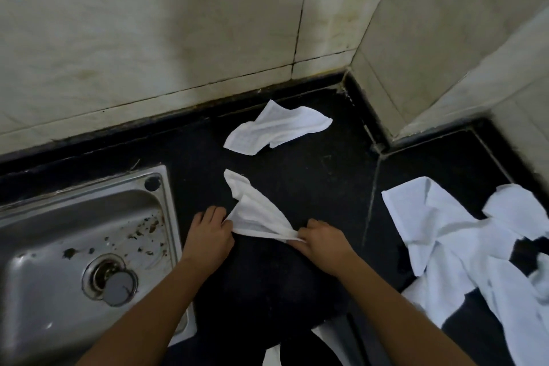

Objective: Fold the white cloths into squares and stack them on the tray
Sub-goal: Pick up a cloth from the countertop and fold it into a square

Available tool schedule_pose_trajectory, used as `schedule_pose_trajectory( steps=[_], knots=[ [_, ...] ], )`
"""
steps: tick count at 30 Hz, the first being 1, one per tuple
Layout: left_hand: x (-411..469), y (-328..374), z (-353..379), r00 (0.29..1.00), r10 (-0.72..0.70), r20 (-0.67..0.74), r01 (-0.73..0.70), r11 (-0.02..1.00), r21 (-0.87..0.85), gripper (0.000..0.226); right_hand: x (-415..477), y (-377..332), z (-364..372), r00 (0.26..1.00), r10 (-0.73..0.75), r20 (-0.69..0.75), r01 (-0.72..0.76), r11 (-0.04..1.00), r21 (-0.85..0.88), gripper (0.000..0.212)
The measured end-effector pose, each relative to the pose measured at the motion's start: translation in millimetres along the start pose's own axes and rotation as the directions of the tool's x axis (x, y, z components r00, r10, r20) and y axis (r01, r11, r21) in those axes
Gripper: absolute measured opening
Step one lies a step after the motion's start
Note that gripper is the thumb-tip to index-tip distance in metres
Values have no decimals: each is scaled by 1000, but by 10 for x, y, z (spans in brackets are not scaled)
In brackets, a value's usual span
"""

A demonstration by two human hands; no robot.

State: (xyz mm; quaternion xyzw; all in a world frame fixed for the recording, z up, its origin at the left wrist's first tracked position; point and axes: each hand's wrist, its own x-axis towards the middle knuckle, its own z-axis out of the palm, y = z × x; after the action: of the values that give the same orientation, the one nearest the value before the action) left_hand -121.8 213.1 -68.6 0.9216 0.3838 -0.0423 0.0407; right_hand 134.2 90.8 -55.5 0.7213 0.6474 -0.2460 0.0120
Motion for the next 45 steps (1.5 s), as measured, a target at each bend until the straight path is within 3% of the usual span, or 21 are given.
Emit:
schedule_pose_trajectory(
  steps=[4,7,10,15,19,21,25,28,32,35,38,41,45],
  knots=[
    [-99,158,-177,997,6,-72,-14,994,-105,21,-141,185,-199,1000,-13,-27,17,990,140,38],
    [-146,287,-526,981,-96,-170,45,959,-281,17,-265,237,-524,987,52,-149,-4,952,305,35],
    [-122,334,-879,953,-201,-226,98,912,-397,17,-361,232,-863,958,61,-280,65,905,420,15],
    [-106,365,-1301,888,-276,-367,87,885,-457,29,-571,157,-1329,889,128,-440,123,858,498,11],
    [-4,433,-1517,851,-337,-404,68,832,-551,14,-613,97,-1498,822,151,-549,147,876,460,15],
    [98,438,-1629,848,-350,-397,54,804,-592,17,-571,106,-1581,805,151,-573,134,896,424,18],
    [279,472,-1956,830,-459,-316,65,644,-762,17,-536,96,-1802,764,162,-625,143,902,408,21],
    [274,496,-2085,798,-470,-378,15,642,-767,14,-549,33,-1927,717,194,-669,167,885,435,21],
    [49,483,-1871,823,-398,-404,21,733,-680,15,-603,-8,-1733,757,210,-618,133,877,461,20],
    [-219,468,-1395,884,-295,-361,69,848,-525,20,-718,70,-1218,842,140,-521,49,942,333,25],
    [-583,525,-822,960,-194,-202,104,917,-384,18,-856,148,-559,949,43,-313,-10,994,106,31],
    [-973,615,-367,984,-158,-80,125,939,-321,20,-1063,142,-12,993,3,-115,-3,1000,1,30],
    [-1393,772,32,997,-74,18,76,960,-268,29,-1348,139,533,984,-59,-168,51,997,-51,23]
  ],
)
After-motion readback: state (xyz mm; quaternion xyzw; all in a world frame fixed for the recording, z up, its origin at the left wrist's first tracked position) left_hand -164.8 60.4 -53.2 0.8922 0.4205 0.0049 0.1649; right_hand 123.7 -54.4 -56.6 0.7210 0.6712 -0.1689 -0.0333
